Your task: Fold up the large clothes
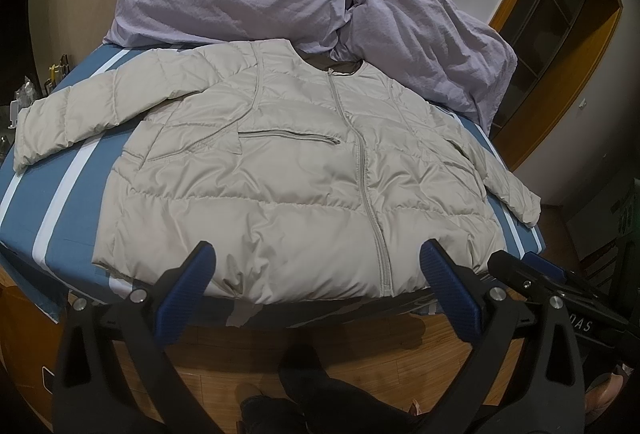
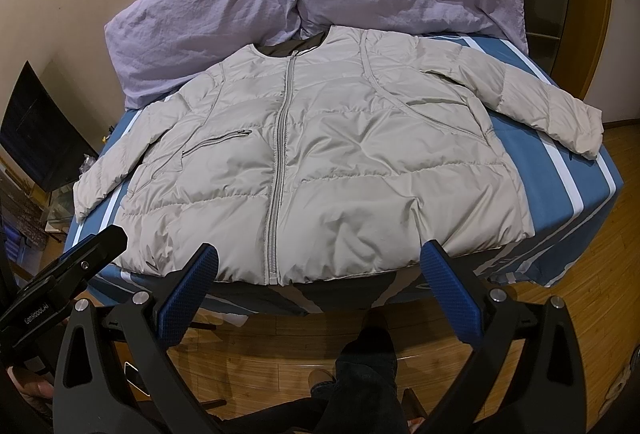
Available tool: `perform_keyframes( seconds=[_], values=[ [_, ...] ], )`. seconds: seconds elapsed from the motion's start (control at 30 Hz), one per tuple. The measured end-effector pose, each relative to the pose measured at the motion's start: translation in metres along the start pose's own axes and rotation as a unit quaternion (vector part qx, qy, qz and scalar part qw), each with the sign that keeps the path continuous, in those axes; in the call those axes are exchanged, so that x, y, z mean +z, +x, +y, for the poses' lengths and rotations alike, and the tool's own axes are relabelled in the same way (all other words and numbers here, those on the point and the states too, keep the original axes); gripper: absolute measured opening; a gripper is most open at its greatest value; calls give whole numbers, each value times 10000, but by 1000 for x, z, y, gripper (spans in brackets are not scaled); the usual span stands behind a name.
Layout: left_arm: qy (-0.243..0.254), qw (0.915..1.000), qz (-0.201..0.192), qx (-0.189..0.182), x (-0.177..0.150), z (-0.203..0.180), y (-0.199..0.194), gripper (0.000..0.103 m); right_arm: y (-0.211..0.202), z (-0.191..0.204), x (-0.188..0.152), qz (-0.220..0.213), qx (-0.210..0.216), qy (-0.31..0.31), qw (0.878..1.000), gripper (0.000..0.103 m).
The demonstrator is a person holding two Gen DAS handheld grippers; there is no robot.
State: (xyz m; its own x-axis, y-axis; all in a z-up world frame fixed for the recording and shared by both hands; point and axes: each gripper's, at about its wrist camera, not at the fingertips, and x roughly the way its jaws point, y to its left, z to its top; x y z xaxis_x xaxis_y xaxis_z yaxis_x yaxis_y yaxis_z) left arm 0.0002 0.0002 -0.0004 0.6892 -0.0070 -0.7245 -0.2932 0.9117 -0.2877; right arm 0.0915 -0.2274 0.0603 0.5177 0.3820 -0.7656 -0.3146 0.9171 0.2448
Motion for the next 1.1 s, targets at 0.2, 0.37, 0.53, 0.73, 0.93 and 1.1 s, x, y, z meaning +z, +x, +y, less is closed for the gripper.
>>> perform_keyframes(
  seconds=[0.2, 0.37, 0.53, 0.73, 0.93, 1.1],
  values=[
    [1, 10000, 3, -3, 0, 0, 0, 101, 0, 0, 0, 6, -4, 8, 10000, 102],
    [0, 10000, 7, -4, 0, 0, 0, 101, 1, -1, 0, 7, -4, 9, 10000, 102],
    [0, 10000, 10, -5, 0, 0, 0, 101, 1, -1, 0, 12, -2, 11, 10000, 102],
    [0, 10000, 16, -4, 0, 0, 0, 101, 1, 1, 1, 10, 5, 8, 10000, 102],
    [-10, 10000, 28, -6, 0, 0, 0, 101, 2, -2, 4, -11, 33, 42, 10000, 102],
    [-50, 9999, 94, -3, 2, 3, 12, 101, 7, -8, 8, -25, 7, 100, 9999, 102]
  ],
)
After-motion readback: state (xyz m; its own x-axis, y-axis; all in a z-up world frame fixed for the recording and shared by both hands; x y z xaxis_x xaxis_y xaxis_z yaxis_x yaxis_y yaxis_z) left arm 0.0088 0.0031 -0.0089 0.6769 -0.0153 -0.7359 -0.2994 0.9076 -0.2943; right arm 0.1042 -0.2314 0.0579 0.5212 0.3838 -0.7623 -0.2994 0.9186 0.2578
